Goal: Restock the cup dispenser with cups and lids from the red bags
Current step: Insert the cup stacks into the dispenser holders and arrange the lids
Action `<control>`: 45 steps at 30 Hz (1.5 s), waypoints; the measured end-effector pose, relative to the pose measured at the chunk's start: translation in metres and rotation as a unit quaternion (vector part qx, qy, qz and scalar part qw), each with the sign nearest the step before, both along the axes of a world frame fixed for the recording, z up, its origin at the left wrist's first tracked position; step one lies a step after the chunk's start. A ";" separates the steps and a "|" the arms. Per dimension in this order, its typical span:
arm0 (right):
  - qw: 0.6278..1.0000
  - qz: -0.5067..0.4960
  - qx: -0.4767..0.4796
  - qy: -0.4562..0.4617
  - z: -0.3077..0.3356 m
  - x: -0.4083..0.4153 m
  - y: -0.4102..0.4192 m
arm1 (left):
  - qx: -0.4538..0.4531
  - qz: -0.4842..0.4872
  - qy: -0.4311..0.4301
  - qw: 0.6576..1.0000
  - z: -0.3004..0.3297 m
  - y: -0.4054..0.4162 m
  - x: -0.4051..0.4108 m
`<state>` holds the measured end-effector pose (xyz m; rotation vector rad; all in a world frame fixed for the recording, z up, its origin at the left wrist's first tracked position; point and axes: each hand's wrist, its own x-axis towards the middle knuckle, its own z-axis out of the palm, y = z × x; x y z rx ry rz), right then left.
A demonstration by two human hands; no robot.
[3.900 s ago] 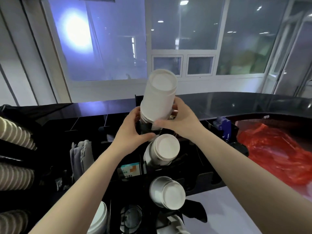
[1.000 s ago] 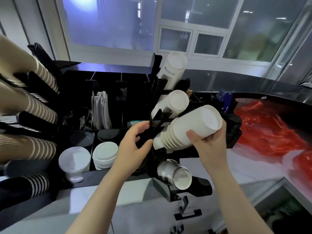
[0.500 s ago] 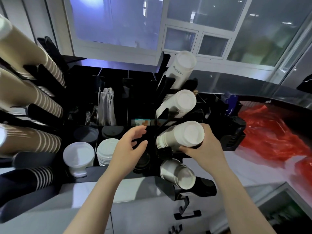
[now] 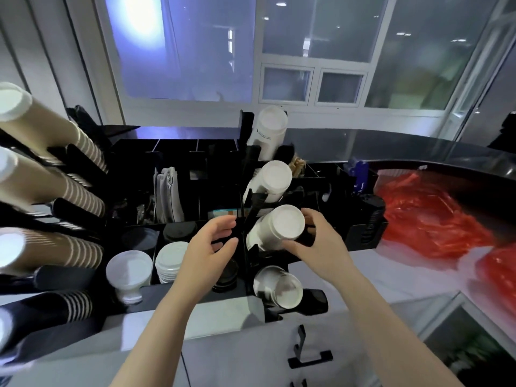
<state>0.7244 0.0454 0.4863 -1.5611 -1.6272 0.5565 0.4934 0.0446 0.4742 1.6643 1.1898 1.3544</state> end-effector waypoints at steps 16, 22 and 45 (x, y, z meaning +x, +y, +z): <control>0.991 -0.040 0.111 0.066 0.046 -0.015 0.010 | 0.049 -0.030 -0.008 0.998 0.044 0.029 -0.011; 0.986 -0.039 0.134 0.094 0.057 -0.036 0.045 | 0.076 -0.047 0.000 0.996 0.059 0.075 -0.038; 0.989 0.130 -0.060 -0.031 0.123 0.001 0.189 | -0.058 -0.179 0.123 0.974 0.096 0.231 -0.014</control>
